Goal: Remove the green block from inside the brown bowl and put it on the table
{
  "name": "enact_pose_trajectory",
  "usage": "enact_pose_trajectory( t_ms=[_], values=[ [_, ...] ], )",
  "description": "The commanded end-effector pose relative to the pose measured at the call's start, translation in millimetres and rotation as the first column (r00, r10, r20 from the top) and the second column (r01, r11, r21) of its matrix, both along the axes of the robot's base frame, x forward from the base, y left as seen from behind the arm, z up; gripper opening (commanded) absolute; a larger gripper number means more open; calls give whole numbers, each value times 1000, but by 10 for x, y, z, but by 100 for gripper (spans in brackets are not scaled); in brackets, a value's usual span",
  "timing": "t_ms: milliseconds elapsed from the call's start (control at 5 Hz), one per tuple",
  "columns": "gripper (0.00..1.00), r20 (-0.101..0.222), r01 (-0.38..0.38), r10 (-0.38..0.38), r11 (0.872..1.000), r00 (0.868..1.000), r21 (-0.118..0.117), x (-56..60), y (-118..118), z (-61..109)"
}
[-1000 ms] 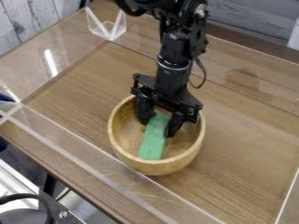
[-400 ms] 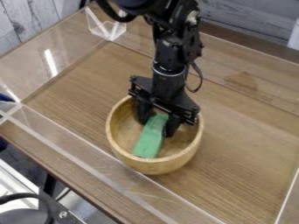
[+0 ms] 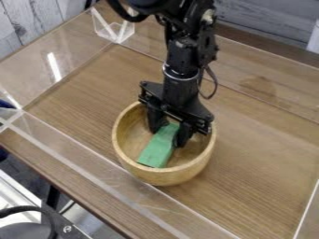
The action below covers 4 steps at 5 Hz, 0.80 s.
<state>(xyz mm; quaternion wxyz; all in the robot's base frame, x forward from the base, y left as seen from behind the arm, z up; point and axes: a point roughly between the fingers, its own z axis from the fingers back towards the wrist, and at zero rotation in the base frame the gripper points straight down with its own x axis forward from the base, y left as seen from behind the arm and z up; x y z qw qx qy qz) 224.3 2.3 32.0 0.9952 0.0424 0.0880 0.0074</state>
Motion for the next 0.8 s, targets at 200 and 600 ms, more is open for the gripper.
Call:
enact_pose_trajectory(
  t_ms=[200,600],
  values=[
    [0,2,16,-16,1000,1000,-10,-8,-8,170],
    [0,-35,20,-21,999,999,-37,30,32,282]
  ],
)
